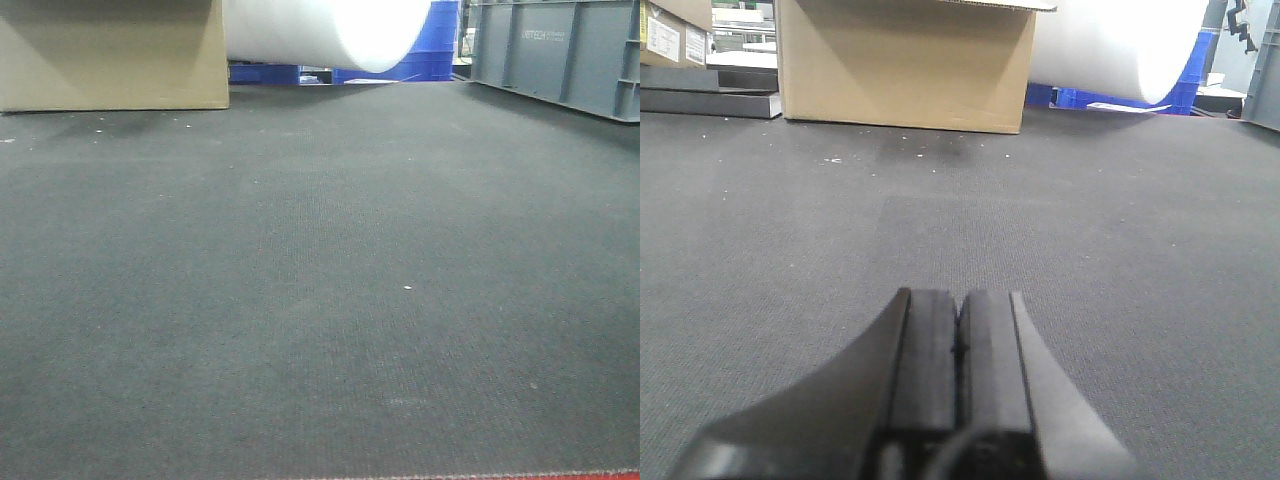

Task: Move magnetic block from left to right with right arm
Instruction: 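Hold the red cube in the right gripper above the second table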

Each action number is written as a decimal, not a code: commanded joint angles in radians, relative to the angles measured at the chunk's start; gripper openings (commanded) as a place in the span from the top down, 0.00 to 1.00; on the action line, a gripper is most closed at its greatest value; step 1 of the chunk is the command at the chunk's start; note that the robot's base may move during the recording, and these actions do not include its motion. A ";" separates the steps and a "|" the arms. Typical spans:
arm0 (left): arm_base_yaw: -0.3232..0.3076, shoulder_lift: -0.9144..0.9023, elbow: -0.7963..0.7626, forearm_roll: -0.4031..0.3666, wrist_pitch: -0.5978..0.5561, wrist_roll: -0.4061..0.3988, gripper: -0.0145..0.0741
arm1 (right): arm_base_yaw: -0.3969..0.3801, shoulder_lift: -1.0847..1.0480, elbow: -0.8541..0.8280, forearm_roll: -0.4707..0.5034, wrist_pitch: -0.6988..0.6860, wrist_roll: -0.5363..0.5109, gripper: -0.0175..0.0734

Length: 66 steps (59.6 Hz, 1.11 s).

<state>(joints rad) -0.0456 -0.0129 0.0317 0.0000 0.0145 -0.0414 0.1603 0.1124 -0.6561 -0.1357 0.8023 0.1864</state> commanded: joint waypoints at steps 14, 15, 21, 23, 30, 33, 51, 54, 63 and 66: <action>0.003 -0.010 0.010 0.000 -0.091 -0.006 0.97 | -0.004 0.018 -0.023 -0.010 -0.091 -0.007 0.59; 0.003 -0.010 0.010 0.000 -0.091 -0.006 0.97 | -0.004 0.018 -0.023 -0.010 -0.091 -0.007 0.59; 0.003 -0.010 0.010 0.000 -0.091 -0.006 0.97 | -0.004 0.018 -0.023 -0.010 -0.091 -0.007 0.59; 0.003 -0.010 0.010 0.000 -0.091 -0.006 0.97 | -0.004 0.018 -0.023 -0.010 -0.091 -0.007 0.59; 0.003 -0.010 0.010 0.000 -0.091 -0.006 0.97 | -0.004 0.018 -0.023 -0.010 -0.091 -0.007 0.59; 0.003 -0.010 0.010 0.000 -0.091 -0.006 0.97 | -0.004 0.018 -0.023 0.007 -0.094 -0.007 0.59; 0.003 -0.010 0.010 0.000 -0.091 -0.006 0.97 | 0.045 0.202 -0.125 0.080 -0.105 -0.049 0.59; 0.003 -0.010 0.010 0.000 -0.091 -0.006 0.97 | 0.084 0.272 -0.156 0.100 -0.108 -0.069 0.59; 0.003 -0.010 0.010 0.000 -0.091 -0.006 0.97 | 0.187 0.496 -0.244 0.114 -0.105 -0.092 0.59; 0.003 -0.010 0.010 0.000 -0.091 -0.006 0.97 | 0.220 0.571 -0.277 0.114 -0.106 -0.094 0.59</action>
<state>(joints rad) -0.0456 -0.0129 0.0317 0.0000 0.0145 -0.0414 0.3382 0.5752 -0.8636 -0.0252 0.7869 0.1097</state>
